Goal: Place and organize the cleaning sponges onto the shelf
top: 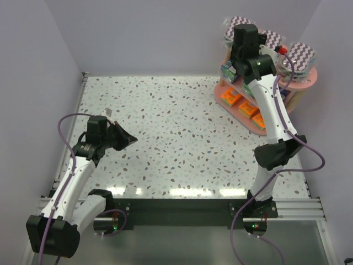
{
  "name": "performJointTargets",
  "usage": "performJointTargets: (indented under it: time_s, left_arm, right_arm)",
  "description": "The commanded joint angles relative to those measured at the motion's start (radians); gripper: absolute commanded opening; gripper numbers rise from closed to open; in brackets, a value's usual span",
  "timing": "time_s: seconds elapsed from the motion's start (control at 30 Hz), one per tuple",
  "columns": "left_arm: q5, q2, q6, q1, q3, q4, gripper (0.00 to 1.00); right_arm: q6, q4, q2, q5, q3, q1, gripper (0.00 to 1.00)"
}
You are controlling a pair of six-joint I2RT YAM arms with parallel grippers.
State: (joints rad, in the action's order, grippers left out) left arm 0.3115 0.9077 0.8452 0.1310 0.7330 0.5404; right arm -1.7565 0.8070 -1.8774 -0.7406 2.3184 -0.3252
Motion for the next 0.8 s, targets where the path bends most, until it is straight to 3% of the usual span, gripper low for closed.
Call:
performJointTargets:
  time_s: [0.0,0.3,0.4,0.47,0.57,0.6,0.7,0.73,0.77]
  left_arm:
    - [0.02,-0.007,0.012,-0.008,0.025,-0.037,0.0]
    - [0.017,0.031,0.0,-0.008,0.129,-0.086,0.02]
    - [0.032,0.1,-0.02,-0.008,0.212,-0.125,0.02]
    - [0.075,0.158,-0.029,-0.008,0.265,-0.169,0.0]
    - [0.133,0.21,-0.04,-0.008,0.31,-0.229,0.0]
    - [0.15,0.22,-0.041,-0.008,0.315,-0.243,0.0]
    - [0.193,0.232,-0.067,-0.007,0.316,-0.289,0.0]
    - [0.205,0.229,-0.092,-0.007,0.319,-0.296,0.01]
    - [0.21,0.22,-0.106,-0.008,0.322,-0.307,0.12]
  right_arm:
    - [0.008,-0.054,0.089,-0.004,-0.025,0.002,0.57]
    - [0.138,-0.253,0.3,0.133,-0.214,-0.002,0.59]
    - [0.225,-0.337,0.406,0.245,-0.336,0.002,0.5]
    - [0.306,-0.421,0.454,0.32,-0.439,0.0,0.32]
    - [0.49,-0.503,0.515,0.557,-0.545,0.002,0.07]
    - [0.567,-0.506,0.526,0.702,-0.571,0.0,0.0]
    - [0.731,-0.474,0.592,0.863,-0.692,0.0,0.0]
    - [0.765,-0.48,0.657,0.929,-0.8,-0.002,0.0]
    - [0.8,-0.491,0.696,0.952,-0.861,0.0,0.0]
